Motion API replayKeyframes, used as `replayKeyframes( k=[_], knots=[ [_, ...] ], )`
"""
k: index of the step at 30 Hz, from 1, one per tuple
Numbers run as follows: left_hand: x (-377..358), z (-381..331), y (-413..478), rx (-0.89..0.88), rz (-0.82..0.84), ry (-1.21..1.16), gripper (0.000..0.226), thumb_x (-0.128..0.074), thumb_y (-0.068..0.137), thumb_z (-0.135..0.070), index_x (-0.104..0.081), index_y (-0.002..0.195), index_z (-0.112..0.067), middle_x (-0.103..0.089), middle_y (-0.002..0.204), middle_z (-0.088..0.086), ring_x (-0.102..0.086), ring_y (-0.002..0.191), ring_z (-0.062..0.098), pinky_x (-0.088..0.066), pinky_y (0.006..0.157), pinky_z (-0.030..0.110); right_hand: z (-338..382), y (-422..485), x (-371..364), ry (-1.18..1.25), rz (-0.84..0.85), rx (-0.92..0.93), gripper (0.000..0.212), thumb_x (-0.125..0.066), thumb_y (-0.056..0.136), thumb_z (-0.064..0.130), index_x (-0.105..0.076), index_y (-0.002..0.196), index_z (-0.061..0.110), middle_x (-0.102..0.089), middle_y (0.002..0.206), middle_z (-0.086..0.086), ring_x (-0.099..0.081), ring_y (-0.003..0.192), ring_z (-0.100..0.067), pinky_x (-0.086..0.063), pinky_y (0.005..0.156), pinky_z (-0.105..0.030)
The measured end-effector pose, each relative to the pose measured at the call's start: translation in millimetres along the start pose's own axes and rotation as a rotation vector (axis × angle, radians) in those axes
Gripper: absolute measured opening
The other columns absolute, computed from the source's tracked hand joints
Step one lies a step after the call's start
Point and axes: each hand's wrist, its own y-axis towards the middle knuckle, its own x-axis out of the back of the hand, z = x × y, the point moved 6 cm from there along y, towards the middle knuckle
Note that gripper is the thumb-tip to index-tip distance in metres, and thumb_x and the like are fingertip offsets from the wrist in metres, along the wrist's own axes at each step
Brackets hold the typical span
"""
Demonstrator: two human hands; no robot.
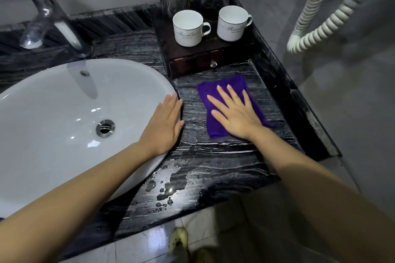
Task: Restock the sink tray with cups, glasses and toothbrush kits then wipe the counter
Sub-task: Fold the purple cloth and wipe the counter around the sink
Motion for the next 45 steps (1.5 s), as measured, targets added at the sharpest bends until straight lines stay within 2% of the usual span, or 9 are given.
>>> replayKeyframes(
  k=[3, 14, 22, 29, 31, 35, 37, 41, 45],
  knots=[
    [0.3, 0.0, 0.2, 0.001, -0.003, 0.004, 0.056, -0.038, 0.097, -0.022, -0.017, 0.144, -0.002, -0.008, 0.156, 0.018, -0.003, 0.145, 0.032, -0.005, 0.119, 0.042, 5.2, 22.4, 3.1, 0.012, 0.000, 0.041, 0.051, -0.011, 0.097, 0.052, -0.006, 0.147, 0.044, 0.000, 0.161, 0.010, 0.008, 0.148, -0.016, 0.008, 0.118, -0.051],
    [3.0, -1.0, -0.6, 0.017, 0.027, 0.014, 0.056, -0.033, 0.098, -0.025, -0.009, 0.146, -0.007, 0.000, 0.157, 0.013, 0.002, 0.146, 0.025, 0.001, 0.117, 0.033, 49.3, 15.7, -4.4, -0.018, 0.032, 0.195, 0.053, -0.014, 0.098, 0.050, -0.003, 0.148, 0.039, 0.002, 0.160, 0.012, 0.009, 0.148, -0.014, 0.008, 0.119, -0.050],
    [4.2, 7.1, -59.8, 0.086, 0.126, -0.068, 0.058, -0.026, 0.099, -0.033, 0.002, 0.147, -0.016, 0.012, 0.154, -0.004, 0.015, 0.139, 0.004, 0.012, 0.112, 0.019, 77.0, -13.9, -13.0, 0.060, 0.058, 0.227, 0.056, -0.018, 0.099, 0.045, -0.004, 0.150, 0.030, 0.000, 0.161, 0.005, 0.009, 0.148, -0.014, 0.011, 0.119, -0.045],
    [15.6, 10.6, -114.7, 0.148, 0.086, -0.004, 0.060, -0.027, 0.098, -0.035, 0.001, 0.147, -0.015, 0.014, 0.149, -0.008, 0.013, 0.141, 0.007, 0.013, 0.112, 0.017, 91.0, -40.8, -19.9, 0.104, 0.078, 0.200, 0.056, -0.016, 0.098, 0.044, -0.001, 0.150, 0.030, 0.003, 0.161, 0.004, 0.012, 0.147, -0.013, 0.013, 0.119, -0.043],
    [18.0, 9.6, -123.3, 0.141, 0.081, 0.050, 0.063, -0.020, 0.094, -0.043, -0.001, 0.146, -0.013, 0.013, 0.149, -0.005, 0.012, 0.143, 0.012, 0.014, 0.111, 0.017, 98.2, -51.5, -21.7, 0.101, 0.076, 0.176, 0.055, -0.016, 0.099, 0.043, -0.001, 0.150, 0.029, 0.003, 0.161, 0.004, 0.011, 0.147, -0.014, 0.012, 0.119, -0.044],
    [18.3, 7.9, -130.9, 0.107, 0.094, 0.132, 0.086, 0.008, 0.081, -0.061, -0.007, 0.146, -0.007, -0.001, 0.156, 0.009, 0.005, 0.144, 0.021, 0.004, 0.117, 0.028, 122.9, -75.1, -28.2, 0.093, 0.032, 0.029, 0.057, -0.017, 0.099, 0.042, -0.002, 0.151, 0.026, 0.003, 0.161, 0.002, 0.011, 0.148, -0.018, 0.010, 0.119, -0.047],
    [16.4, 8.9, -130.4, 0.105, 0.109, 0.146, 0.094, 0.017, 0.077, -0.066, -0.006, 0.146, -0.007, -0.002, 0.157, 0.011, 0.002, 0.145, 0.022, 0.003, 0.118, 0.030, 134.5, -83.6, -29.4, 0.087, 0.007, -0.049, 0.057, -0.018, 0.099, 0.041, -0.001, 0.151, 0.025, 0.005, 0.161, 0.002, 0.011, 0.148, -0.019, 0.009, 0.119, -0.049],
    [14.2, 13.4, -128.6, 0.113, 0.128, 0.135, 0.100, 0.021, 0.072, -0.070, -0.002, 0.146, -0.008, -0.001, 0.158, 0.009, 0.003, 0.146, 0.019, 0.003, 0.118, 0.029, 148.8, -92.9, -31.2, 0.098, 0.004, -0.144, 0.058, -0.020, 0.098, 0.043, -0.002, 0.151, 0.025, 0.005, 0.161, 0.001, 0.011, 0.148, -0.020, 0.009, 0.119, -0.049],
    [17.1, 18.2, -136.1, 0.100, 0.146, 0.133, 0.102, 0.022, 0.070, -0.073, -0.004, 0.147, -0.011, -0.002, 0.158, 0.007, 0.004, 0.146, 0.018, 0.002, 0.118, 0.029, 139.1, -83.2, -18.5, 0.068, 0.071, -0.078, 0.067, -0.024, 0.092, 0.059, -0.012, 0.150, 0.028, -0.006, 0.161, -0.001, -0.003, 0.147, -0.024, -0.003, 0.118, -0.049]
  ],
)
